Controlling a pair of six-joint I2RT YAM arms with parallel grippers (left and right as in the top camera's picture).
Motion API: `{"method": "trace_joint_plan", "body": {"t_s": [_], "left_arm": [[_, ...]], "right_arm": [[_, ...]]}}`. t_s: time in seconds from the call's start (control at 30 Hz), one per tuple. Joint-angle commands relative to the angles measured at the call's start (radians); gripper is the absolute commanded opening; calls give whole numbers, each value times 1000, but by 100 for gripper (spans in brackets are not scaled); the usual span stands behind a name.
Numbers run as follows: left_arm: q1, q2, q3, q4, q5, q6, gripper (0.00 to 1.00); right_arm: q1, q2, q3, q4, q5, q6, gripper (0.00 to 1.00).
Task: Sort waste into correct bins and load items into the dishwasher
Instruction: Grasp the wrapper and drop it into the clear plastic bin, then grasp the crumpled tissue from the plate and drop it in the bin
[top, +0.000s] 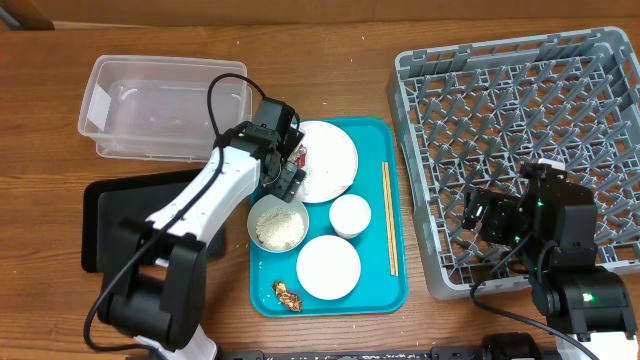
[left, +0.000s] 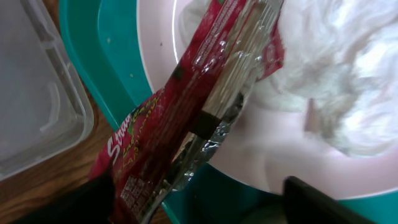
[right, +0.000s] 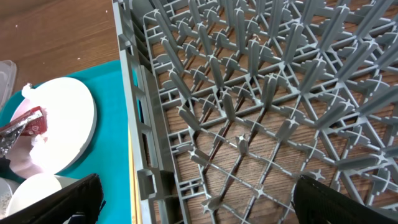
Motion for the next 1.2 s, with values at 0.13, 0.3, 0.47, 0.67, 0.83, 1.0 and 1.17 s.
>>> {"method": "trace_joint_plan", "body": {"t_s": [0.13, 0.3, 0.47, 0.67, 0.83, 1.0, 1.17], "left_arm": [[-1, 21, 22, -5, -80, 11, 4], [0, -41, 101, -75, -80, -106, 4], [28, -158, 185, -98, -92, -167, 4], [158, -256, 213, -23, -95, -195, 4], [283, -235, 211, 55, -77, -211, 27], [316, -203, 211, 82, 128, -218, 73], [246, -199, 210, 43, 322, -222, 81]], "right_arm": [[5, -3, 29, 2, -6, 8, 100], [4, -3, 29, -1, -6, 8, 100], [4, -3, 29, -1, -6, 8, 100], [4, -3, 29, -1, -6, 8, 100], [5, -3, 29, -2, -6, 8, 100], [5, -3, 29, -5, -6, 8, 100], [5, -3, 29, -5, -6, 8, 100]]}}
